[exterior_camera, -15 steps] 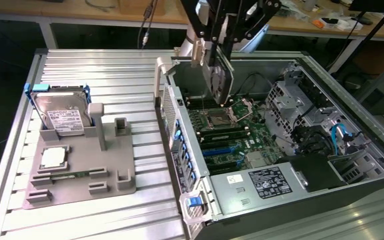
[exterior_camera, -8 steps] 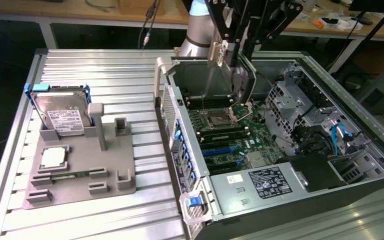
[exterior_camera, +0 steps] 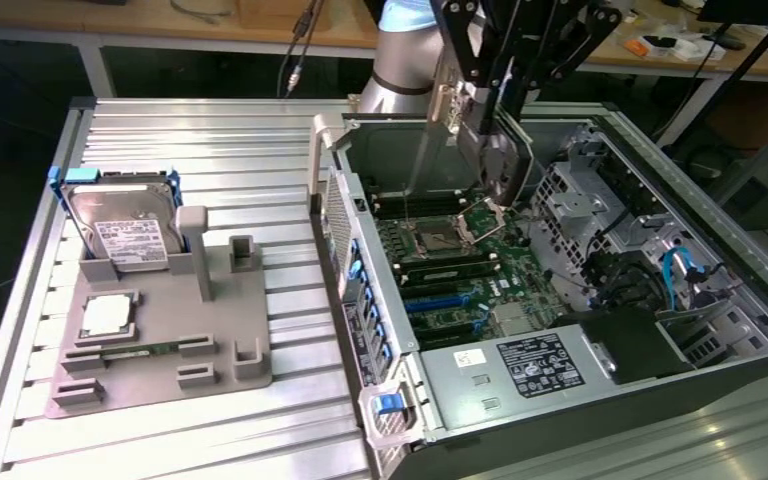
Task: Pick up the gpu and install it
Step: 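Pick up the gpu and move the gpu toward the slot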
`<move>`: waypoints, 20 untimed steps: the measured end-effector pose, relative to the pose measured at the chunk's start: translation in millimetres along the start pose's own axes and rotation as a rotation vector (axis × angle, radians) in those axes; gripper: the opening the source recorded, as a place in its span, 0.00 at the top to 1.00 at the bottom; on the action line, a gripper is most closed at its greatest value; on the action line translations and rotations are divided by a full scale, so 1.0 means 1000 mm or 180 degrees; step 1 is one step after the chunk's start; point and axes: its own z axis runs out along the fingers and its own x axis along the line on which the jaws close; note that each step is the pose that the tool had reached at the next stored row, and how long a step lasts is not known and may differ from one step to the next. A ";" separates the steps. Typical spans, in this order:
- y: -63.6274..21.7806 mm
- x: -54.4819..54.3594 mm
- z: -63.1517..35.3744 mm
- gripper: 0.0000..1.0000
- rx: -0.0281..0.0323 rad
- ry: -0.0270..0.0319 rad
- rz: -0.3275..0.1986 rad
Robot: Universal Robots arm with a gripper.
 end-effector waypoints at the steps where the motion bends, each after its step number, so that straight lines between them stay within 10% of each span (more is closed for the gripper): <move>1: 0.0001 -0.002 0.0003 0.73 0.0000 -0.0002 -0.0016; 20: 0.0032 -0.087 0.0083 0.73 -0.0005 -0.0005 -0.0051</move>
